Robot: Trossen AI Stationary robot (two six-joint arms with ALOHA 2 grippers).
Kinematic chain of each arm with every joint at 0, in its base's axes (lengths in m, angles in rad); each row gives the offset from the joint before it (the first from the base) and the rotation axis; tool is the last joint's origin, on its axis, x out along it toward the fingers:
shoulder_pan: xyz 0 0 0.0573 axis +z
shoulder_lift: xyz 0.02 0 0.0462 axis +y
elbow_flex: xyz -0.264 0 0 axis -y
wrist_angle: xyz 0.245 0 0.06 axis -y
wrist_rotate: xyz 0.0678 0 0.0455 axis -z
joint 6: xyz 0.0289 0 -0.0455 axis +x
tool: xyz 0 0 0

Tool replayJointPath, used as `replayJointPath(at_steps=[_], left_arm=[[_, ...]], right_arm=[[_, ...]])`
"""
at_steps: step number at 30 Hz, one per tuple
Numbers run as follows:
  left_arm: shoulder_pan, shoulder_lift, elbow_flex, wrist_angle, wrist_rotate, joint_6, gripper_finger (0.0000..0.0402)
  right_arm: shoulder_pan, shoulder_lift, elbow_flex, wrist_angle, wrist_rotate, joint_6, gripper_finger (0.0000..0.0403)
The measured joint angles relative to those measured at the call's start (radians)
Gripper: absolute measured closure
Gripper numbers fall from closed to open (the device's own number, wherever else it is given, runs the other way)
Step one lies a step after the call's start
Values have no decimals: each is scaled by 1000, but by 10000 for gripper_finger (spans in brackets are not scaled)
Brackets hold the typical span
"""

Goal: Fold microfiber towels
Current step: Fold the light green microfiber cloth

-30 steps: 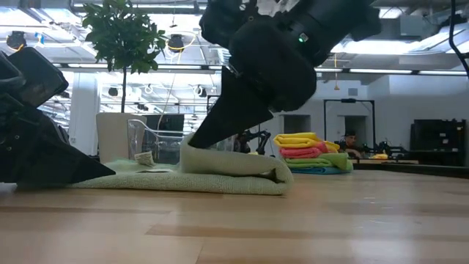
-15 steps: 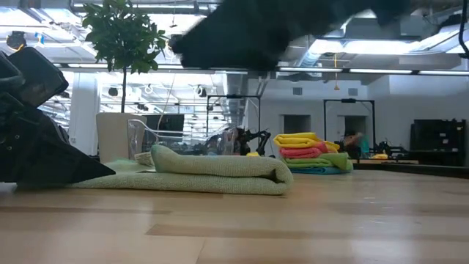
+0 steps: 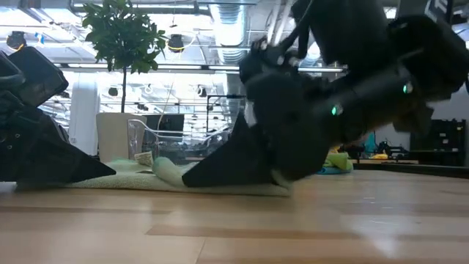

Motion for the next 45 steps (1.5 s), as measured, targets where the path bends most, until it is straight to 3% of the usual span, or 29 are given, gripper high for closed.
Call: replayJointPath(at_steps=[4,13,24,29,40,45], left_arm=[[0,0,0,1,0,2,401],[0,0,0,1,0,2,401],[0,0,0,0,0,2,401],[0,0,0,0,1,2,401],[0,0,0,0,2,2,401],[0,0,0,1,2,2,401]], right_arm=[[6,3,0,25,1,0,310],[-12,-126,2,34,4,-171,326],[-38,69,88,81,-32,-98,338],[-52,77,88,74,-25,-65,338],[-71,-110,72,67,3,-287,338],[-136,-120,6,-12,61,-228,338]])
